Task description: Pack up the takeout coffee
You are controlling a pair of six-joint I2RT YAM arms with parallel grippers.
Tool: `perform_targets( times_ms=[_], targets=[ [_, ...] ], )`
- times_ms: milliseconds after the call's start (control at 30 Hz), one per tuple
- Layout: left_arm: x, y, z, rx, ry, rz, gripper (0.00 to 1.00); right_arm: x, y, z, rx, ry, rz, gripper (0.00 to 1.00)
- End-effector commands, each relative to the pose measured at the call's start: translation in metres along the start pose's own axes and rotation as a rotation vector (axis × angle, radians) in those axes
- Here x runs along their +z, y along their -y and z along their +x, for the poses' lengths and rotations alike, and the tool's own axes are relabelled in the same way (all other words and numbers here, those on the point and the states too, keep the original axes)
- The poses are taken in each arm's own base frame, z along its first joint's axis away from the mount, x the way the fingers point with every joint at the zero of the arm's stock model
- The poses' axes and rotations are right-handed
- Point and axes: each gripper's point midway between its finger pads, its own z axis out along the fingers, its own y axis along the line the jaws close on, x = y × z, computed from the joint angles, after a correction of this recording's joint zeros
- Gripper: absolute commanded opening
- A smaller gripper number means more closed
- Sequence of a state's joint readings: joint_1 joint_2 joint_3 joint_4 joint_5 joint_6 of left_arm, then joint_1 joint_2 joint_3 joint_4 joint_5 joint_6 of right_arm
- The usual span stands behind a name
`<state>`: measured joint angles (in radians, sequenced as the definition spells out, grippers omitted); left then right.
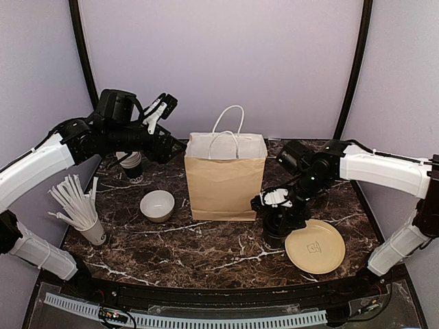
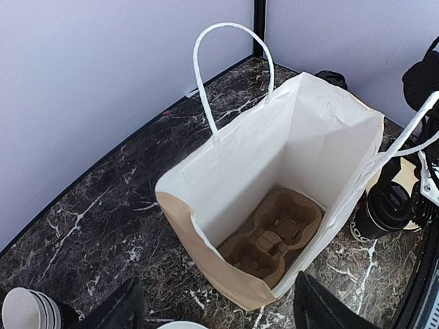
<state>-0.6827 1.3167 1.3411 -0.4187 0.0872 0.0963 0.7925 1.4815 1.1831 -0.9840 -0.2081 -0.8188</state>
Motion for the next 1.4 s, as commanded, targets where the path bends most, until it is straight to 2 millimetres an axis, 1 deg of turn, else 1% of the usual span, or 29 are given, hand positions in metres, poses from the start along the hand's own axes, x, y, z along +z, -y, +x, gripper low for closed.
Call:
perform_targets(
  times_ms=[0, 67, 100, 133, 167, 267, 367, 433, 467, 500, 533, 567, 600, 633, 667, 700, 733, 767, 800, 833, 867, 900, 1000, 1033, 1067, 1100, 1200, 1300, 1367],
  targets=[
    [-0.002, -0.002, 0.001, -0.002, 0.000, -0.006, 0.77, 0.008, 0.000, 0.004, 0.009, -0.040, -0.006, 0.68],
    [-0.003, -0.003, -0.005, 0.013, 0.008, -0.013, 0.77, 0.001, -0.002, 0.003, 0.011, -0.042, -0.012, 0.63],
    [-0.005, -0.004, -0.012, 0.018, 0.022, -0.018, 0.77, -0.003, -0.004, 0.001, 0.016, -0.036, -0.018, 0.61],
    [-0.003, -0.006, -0.014, 0.029, 0.023, -0.027, 0.77, -0.008, -0.005, 0.000, 0.017, -0.030, -0.019, 0.60],
    [-0.006, -0.007, -0.023, 0.038, 0.042, -0.032, 0.77, -0.013, -0.006, -0.002, 0.020, -0.023, -0.016, 0.60],
    [0.000, -0.009, -0.039, 0.082, 0.069, -0.029, 0.78, -0.029, -0.006, -0.004, 0.031, -0.012, -0.004, 0.58],
    [0.013, -0.004, -0.056, 0.111, 0.091, 0.025, 0.79, -0.046, 0.003, 0.001, 0.067, 0.001, 0.028, 0.57],
    [0.024, -0.003, -0.063, 0.136, 0.083, 0.058, 0.79, -0.059, 0.014, 0.005, 0.102, 0.016, 0.059, 0.57],
    [0.023, -0.003, -0.075, 0.145, 0.104, 0.065, 0.79, -0.067, 0.020, 0.007, 0.123, 0.028, 0.071, 0.57],
    [0.034, 0.000, -0.069, 0.157, 0.075, 0.096, 0.79, -0.076, 0.025, 0.007, 0.143, 0.051, 0.082, 0.56],
    [0.033, -0.001, -0.078, 0.166, 0.089, 0.101, 0.79, -0.084, 0.030, 0.008, 0.160, 0.071, 0.095, 0.56],
    [0.045, 0.001, -0.071, 0.176, 0.060, 0.124, 0.79, -0.093, 0.036, 0.010, 0.179, 0.089, 0.114, 0.56],
    [0.044, -0.001, -0.079, 0.184, 0.072, 0.123, 0.79, -0.102, 0.044, 0.015, 0.206, 0.102, 0.140, 0.56],
    [0.055, -0.001, -0.071, 0.187, 0.043, 0.140, 0.79, -0.110, 0.051, 0.019, 0.224, 0.113, 0.162, 0.56],
    [0.056, -0.006, -0.078, 0.187, 0.054, 0.136, 0.78, -0.118, 0.058, 0.024, 0.245, 0.124, 0.192, 0.56],
    [0.067, -0.006, -0.072, 0.177, 0.029, 0.158, 0.78, -0.125, 0.064, 0.028, 0.263, 0.140, 0.221, 0.56],
    [0.067, -0.011, -0.078, 0.171, 0.041, 0.159, 0.77, -0.132, 0.070, 0.031, 0.279, 0.154, 0.247, 0.56],
    [0.076, -0.009, -0.073, 0.155, 0.025, 0.193, 0.76, -0.137, 0.075, 0.034, 0.298, 0.166, 0.269, 0.56],
    [0.076, -0.013, -0.080, 0.147, 0.041, 0.200, 0.76, -0.142, 0.079, 0.036, 0.311, 0.178, 0.286, 0.56],
    [0.083, -0.008, -0.077, 0.122, 0.037, 0.252, 0.75, -0.147, 0.083, 0.037, 0.326, 0.196, 0.299, 0.56],
    [0.082, -0.012, -0.083, 0.109, 0.053, 0.265, 0.74, -0.152, 0.086, 0.038, 0.338, 0.209, 0.312, 0.56],
    [0.089, -0.006, -0.079, 0.077, 0.043, 0.326, 0.73, -0.157, 0.090, 0.038, 0.350, 0.221, 0.327, 0.56],
    [0.098, 0.000, -0.078, 0.030, 0.048, 0.443, 0.71, -0.173, 0.104, 0.040, 0.372, 0.251, 0.396, 0.56],
    [0.099, 0.001, -0.081, 0.022, 0.055, 0.455, 0.70, -0.180, 0.109, 0.041, 0.381, 0.255, 0.425, 0.56],
    [0.104, 0.003, -0.078, 0.012, 0.049, 0.478, 0.69, -0.186, 0.116, 0.041, 0.389, 0.261, 0.454, 0.56],
    [0.105, 0.003, -0.082, 0.007, 0.058, 0.485, 0.66, -0.193, 0.123, 0.041, 0.397, 0.267, 0.485, 0.56],
    [0.116, 0.006, -0.082, -0.017, 0.056, 0.524, 0.58, -0.225, 0.141, 0.027, 0.409, 0.338, 0.563, 0.56],
    [0.119, 0.007, -0.086, -0.030, 0.070, 0.542, 0.52, -0.260, 0.153, 0.002, 0.401, 0.463, 0.610, 0.55],
    [0.122, 0.009, -0.087, -0.044, 0.075, 0.564, 0.47, -0.280, 0.156, -0.017, 0.379, 0.554, 0.610, 0.55]
  ],
)
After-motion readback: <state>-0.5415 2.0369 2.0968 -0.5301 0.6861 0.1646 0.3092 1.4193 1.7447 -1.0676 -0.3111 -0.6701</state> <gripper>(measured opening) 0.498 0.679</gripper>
